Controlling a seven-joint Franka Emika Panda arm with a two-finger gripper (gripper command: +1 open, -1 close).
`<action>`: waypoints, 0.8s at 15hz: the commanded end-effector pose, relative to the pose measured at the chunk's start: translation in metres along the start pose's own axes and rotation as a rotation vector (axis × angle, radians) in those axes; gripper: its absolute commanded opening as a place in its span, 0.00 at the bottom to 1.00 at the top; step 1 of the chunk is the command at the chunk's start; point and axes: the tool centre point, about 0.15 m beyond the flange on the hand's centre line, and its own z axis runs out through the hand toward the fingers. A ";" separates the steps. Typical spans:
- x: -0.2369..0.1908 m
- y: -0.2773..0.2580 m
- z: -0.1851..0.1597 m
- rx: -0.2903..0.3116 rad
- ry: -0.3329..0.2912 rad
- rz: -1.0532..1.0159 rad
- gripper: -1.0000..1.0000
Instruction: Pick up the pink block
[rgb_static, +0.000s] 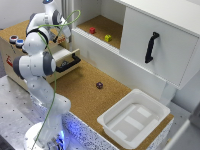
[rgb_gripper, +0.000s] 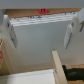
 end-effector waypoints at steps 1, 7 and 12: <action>0.006 0.001 0.009 0.037 -0.019 -0.016 1.00; 0.014 0.001 0.002 -0.006 0.060 0.066 1.00; 0.086 -0.003 0.017 0.018 0.192 0.039 1.00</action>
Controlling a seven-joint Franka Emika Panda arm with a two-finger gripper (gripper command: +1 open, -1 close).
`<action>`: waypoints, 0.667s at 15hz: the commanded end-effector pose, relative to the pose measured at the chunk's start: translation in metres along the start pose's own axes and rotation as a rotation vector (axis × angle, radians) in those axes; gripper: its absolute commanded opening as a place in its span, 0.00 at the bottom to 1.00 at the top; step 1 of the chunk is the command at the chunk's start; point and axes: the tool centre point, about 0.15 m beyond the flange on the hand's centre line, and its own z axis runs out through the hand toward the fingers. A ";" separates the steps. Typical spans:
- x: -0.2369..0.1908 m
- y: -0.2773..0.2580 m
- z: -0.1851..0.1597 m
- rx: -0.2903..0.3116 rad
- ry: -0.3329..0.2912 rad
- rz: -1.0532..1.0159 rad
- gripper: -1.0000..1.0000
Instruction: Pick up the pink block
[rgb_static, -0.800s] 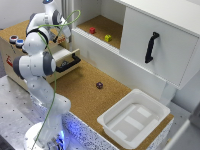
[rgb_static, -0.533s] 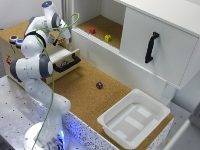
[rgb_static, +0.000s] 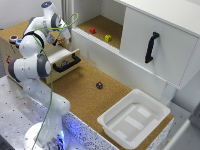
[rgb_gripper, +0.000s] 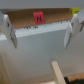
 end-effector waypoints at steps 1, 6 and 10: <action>0.075 -0.011 0.040 -0.004 0.087 -0.089 1.00; 0.125 -0.010 0.071 -0.025 0.052 -0.177 1.00; 0.160 -0.014 0.089 -0.052 0.068 -0.234 1.00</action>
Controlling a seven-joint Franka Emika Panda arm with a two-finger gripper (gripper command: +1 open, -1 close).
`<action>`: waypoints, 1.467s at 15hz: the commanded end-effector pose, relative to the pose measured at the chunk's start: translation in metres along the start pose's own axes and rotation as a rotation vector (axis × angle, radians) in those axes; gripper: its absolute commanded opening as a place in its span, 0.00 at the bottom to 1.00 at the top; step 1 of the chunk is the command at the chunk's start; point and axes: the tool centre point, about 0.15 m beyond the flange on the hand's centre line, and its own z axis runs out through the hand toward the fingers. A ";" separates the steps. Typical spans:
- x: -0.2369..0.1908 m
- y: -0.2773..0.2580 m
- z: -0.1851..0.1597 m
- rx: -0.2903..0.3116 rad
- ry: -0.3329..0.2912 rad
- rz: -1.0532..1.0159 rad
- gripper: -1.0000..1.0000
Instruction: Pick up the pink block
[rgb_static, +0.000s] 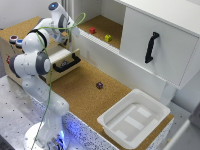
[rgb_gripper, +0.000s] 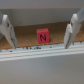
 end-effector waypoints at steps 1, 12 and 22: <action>0.065 -0.010 0.046 -0.097 -0.061 -0.077 1.00; 0.107 -0.004 0.116 -0.125 -0.050 -0.046 1.00; 0.096 -0.002 0.122 -0.147 -0.039 -0.064 0.00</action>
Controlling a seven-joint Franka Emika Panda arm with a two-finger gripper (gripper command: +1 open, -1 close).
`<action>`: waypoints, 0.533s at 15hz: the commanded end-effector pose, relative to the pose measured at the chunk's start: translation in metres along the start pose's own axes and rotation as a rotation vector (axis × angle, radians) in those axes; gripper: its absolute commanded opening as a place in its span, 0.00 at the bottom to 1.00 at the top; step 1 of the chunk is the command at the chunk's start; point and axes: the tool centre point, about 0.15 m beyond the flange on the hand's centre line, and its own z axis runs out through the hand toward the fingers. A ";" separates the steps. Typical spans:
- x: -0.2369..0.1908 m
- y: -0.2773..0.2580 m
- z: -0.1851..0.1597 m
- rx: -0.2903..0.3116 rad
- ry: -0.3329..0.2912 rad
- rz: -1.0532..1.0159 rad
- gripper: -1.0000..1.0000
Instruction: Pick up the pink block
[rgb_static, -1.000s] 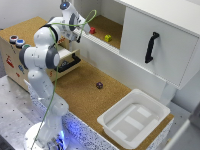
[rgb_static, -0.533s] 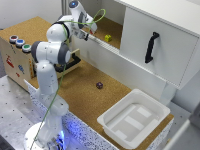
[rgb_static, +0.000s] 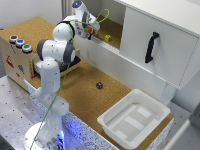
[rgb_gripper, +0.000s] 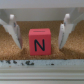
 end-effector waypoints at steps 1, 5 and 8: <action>0.014 -0.004 0.016 -0.118 -0.015 0.007 0.00; 0.007 0.005 -0.008 -0.109 0.031 0.054 0.00; -0.009 0.010 -0.041 -0.089 0.058 0.058 0.00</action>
